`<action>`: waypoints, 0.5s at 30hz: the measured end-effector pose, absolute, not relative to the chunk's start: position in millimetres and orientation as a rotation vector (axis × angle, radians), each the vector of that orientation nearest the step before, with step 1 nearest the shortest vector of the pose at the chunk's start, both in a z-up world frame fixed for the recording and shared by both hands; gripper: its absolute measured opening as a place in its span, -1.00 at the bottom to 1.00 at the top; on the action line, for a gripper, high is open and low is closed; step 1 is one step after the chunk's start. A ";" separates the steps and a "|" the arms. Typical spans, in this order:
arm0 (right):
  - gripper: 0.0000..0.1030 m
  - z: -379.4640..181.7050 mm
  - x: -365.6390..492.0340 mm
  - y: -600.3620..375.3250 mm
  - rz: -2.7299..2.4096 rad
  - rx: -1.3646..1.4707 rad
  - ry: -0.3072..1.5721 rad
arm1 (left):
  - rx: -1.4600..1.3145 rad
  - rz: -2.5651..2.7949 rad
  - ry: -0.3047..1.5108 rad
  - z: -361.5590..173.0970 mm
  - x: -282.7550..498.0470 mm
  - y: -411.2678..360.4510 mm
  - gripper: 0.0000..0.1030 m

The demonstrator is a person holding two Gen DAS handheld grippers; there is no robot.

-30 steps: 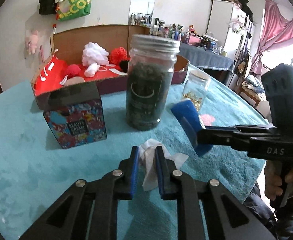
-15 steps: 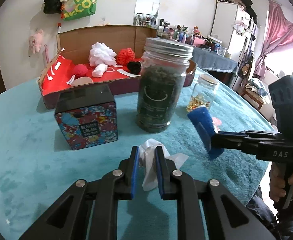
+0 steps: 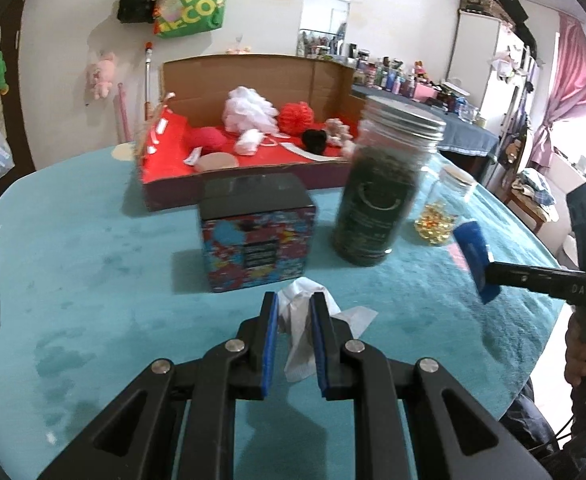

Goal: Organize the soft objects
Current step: 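Carry the crumpled tissue with the left tool while the right tool carries the blue cylinder into the box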

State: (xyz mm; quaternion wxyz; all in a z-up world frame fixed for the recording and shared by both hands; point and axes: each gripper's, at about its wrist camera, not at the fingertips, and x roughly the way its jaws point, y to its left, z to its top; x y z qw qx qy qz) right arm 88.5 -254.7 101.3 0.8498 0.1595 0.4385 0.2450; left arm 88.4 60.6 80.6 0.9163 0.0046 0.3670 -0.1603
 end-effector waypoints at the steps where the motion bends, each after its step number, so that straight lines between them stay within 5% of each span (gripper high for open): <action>1: -0.75 101.7 88.2 -257.0 0.508 0.335 0.925 | 0.007 -0.320 0.756 80.6 87.9 64.5 -0.67; 15: -0.75 98.3 91.0 -287.0 0.412 0.334 0.949 | -0.030 -0.218 0.768 78.5 96.6 112.3 -0.67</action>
